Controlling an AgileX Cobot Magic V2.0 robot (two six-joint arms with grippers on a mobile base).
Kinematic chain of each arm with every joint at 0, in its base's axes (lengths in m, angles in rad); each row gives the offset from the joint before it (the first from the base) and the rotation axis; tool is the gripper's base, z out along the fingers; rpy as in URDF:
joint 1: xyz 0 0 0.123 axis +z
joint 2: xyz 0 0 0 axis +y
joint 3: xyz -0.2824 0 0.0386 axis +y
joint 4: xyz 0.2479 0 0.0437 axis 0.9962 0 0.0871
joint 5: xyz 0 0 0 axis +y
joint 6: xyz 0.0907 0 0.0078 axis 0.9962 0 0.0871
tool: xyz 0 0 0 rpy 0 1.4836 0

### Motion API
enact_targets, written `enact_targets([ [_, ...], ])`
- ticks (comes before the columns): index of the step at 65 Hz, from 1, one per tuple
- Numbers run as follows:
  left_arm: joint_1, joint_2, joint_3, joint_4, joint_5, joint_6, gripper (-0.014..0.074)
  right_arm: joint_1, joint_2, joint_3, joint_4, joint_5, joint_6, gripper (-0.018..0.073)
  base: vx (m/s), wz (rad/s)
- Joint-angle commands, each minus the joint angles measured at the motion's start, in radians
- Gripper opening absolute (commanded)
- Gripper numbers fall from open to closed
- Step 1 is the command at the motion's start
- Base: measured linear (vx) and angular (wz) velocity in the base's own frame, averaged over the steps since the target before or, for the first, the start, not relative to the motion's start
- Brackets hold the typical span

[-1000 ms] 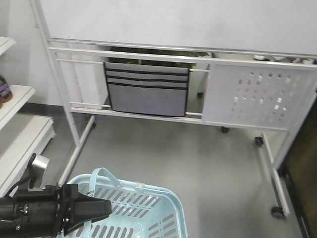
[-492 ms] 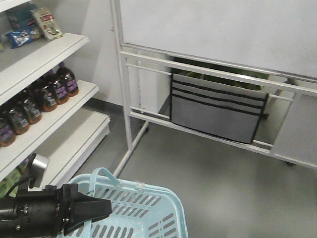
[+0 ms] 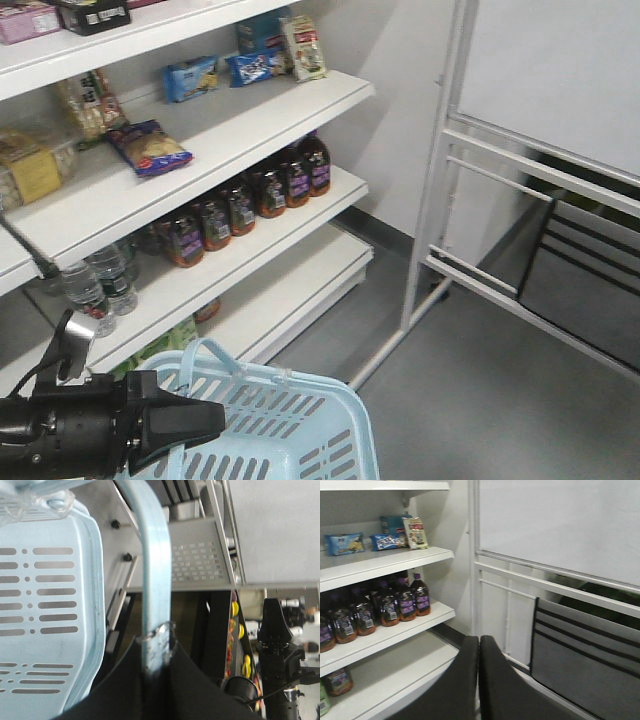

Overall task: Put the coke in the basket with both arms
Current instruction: 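Drive the base past the whiteboard stand toward another shelf, then approach the shelf with the red Coca-Cola bottle, basket held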

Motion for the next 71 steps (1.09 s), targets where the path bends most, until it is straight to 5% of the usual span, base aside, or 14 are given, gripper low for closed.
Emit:
enact_targets([
  [1,-0.003,-0.025,-0.023,-0.095,0.07,0.006,-0.0006,0.0,-0.018,0.011,-0.003,-0.072,-0.005,-0.001,0.15,0.6],
  [71,-0.003,-0.025,-0.023,-0.095,0.07,0.006,-0.0006,0.0,-0.018,0.011,-0.003,-0.072,-0.005,-0.001,0.12,0.59],
])
